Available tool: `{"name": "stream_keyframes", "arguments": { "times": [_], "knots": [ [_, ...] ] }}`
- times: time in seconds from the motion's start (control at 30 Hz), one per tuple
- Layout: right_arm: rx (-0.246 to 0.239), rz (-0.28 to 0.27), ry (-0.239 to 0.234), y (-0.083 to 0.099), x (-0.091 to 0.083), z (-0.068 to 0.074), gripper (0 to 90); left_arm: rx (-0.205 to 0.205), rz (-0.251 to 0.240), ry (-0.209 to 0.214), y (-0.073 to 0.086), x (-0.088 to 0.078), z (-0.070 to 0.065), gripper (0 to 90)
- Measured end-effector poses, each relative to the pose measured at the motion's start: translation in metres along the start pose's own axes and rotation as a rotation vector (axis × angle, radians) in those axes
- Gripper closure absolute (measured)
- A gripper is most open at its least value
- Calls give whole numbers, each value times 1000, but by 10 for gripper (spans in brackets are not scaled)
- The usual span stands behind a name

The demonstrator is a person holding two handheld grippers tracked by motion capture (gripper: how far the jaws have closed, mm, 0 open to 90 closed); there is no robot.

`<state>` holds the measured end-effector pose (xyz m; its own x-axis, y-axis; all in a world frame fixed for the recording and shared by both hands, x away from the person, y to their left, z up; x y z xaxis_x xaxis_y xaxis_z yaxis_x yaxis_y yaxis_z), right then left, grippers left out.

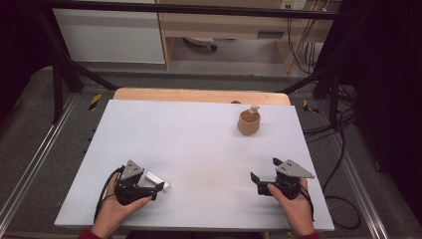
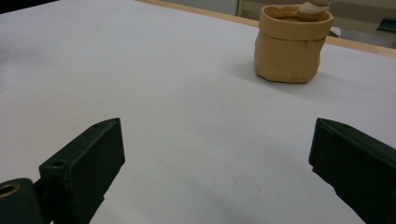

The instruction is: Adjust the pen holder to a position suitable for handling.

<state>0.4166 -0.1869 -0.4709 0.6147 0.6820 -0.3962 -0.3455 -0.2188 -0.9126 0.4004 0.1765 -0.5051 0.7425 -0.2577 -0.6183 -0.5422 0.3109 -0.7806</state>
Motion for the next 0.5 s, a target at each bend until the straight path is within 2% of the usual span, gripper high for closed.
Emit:
{"name": "stream_keyframes", "arguments": {
  "times": [0.33, 0.5],
  "knots": [
    [1, 3, -3, 0, 0, 0, 39, 15, 19, 12, 3, 3, -5, 80],
    [1, 3, -4, 0, 0, 1, 39, 14, 24, 2, 4, 6, -4, 80]
  ]
}}
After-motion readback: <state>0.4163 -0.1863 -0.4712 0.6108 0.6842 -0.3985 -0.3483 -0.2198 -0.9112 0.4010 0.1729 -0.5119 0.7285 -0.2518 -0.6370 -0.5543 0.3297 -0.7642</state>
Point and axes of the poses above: each handheld gripper's, and its own axes: x roughly forward along the jaws, y roughly out of its underside, z roughly to its left, the point moved 10 cm from there along x, roughly forward along the jaws, and after that the axes turned 15 degrees about -y, right-handed, at the moved point
